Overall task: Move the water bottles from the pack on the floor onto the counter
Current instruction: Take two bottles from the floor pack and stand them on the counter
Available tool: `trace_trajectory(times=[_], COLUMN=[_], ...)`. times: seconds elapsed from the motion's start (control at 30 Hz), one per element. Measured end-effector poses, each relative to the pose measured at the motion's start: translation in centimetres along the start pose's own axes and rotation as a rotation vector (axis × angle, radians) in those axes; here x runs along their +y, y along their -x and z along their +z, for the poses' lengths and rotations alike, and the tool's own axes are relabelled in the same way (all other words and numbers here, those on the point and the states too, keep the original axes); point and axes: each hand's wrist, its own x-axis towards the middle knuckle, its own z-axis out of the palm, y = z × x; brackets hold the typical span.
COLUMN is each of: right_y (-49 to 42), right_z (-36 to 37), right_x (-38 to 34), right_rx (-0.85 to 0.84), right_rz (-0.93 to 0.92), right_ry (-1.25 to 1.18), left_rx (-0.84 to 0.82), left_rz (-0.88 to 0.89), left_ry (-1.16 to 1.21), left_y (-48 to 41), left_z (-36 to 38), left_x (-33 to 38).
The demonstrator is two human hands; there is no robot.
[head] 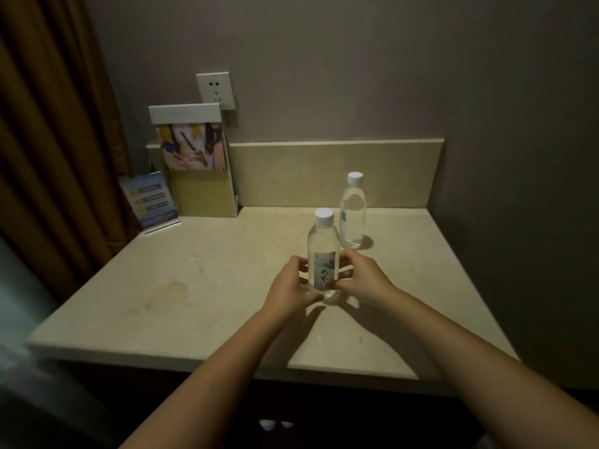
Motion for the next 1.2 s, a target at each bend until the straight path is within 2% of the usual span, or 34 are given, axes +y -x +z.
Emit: trace_trajectory(times=[0.37, 0.53, 0.7, 1.2], right_y=[-4.9, -7.0, -8.6, -12.6], right_z=[2.7, -0.1, -3.5, -3.0], right_x=[-0.5, 3.0, 6.0, 4.7], right_rx=[-0.066, 0.137, 0.286, 0.349], right_rz=[-0.069, -0.001, 0.1, 0.297], right_ry=[-0.011, 0.143, 0.153, 0.209], left_rx=[0.119, 0.119, 0.16, 0.158], left_rz=[-0.069, -0.103, -0.122, -0.149], left_ry=[-0.013, -0.019, -0.018, 0.001], left_y=[-3.5, -6.9, -10.1, -21.9], left_z=[-1.6, -2.2, -2.9, -6.1], left_x=[-3.4, -4.6, -6.0, -11.0])
